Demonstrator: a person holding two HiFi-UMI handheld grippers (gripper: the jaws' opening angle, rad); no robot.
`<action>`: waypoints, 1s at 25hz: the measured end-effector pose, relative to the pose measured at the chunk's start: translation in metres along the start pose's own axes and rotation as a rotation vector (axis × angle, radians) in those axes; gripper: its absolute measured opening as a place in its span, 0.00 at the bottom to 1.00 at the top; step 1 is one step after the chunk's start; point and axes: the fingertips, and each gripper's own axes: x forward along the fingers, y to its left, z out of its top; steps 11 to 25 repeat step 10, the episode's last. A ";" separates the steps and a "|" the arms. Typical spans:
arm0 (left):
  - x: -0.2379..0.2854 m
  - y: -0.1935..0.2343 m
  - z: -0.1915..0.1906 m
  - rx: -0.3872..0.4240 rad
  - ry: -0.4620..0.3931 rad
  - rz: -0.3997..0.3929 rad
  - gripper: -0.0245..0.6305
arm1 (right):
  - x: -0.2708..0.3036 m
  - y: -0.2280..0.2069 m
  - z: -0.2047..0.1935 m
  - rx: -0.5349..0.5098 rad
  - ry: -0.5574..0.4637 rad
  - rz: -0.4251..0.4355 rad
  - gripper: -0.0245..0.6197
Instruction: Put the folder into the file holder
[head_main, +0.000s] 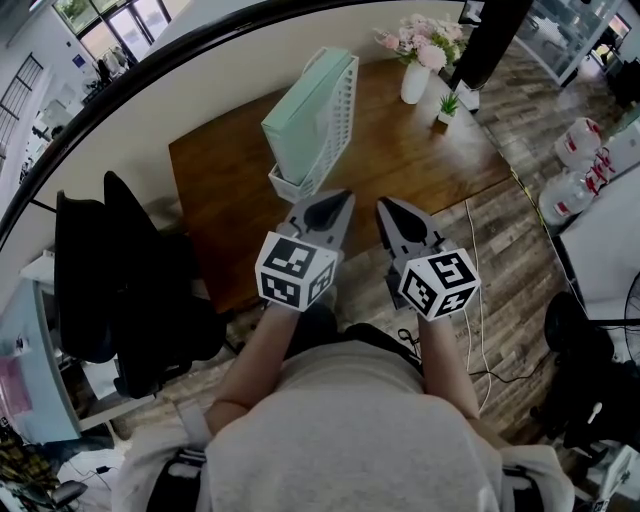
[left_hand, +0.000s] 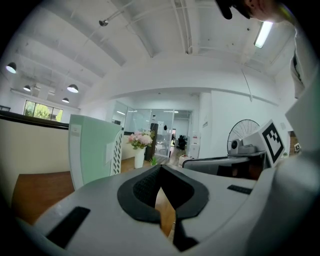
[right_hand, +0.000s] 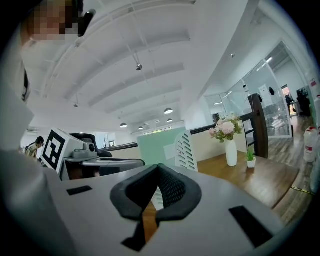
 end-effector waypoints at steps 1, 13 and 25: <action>0.000 0.001 0.000 -0.001 0.000 0.000 0.06 | 0.001 0.000 0.000 -0.001 0.000 0.000 0.05; 0.010 0.007 -0.003 0.001 0.021 -0.010 0.06 | 0.012 0.008 0.002 -0.020 0.006 0.025 0.05; 0.010 0.007 -0.003 0.001 0.021 -0.010 0.06 | 0.012 0.008 0.002 -0.020 0.006 0.025 0.05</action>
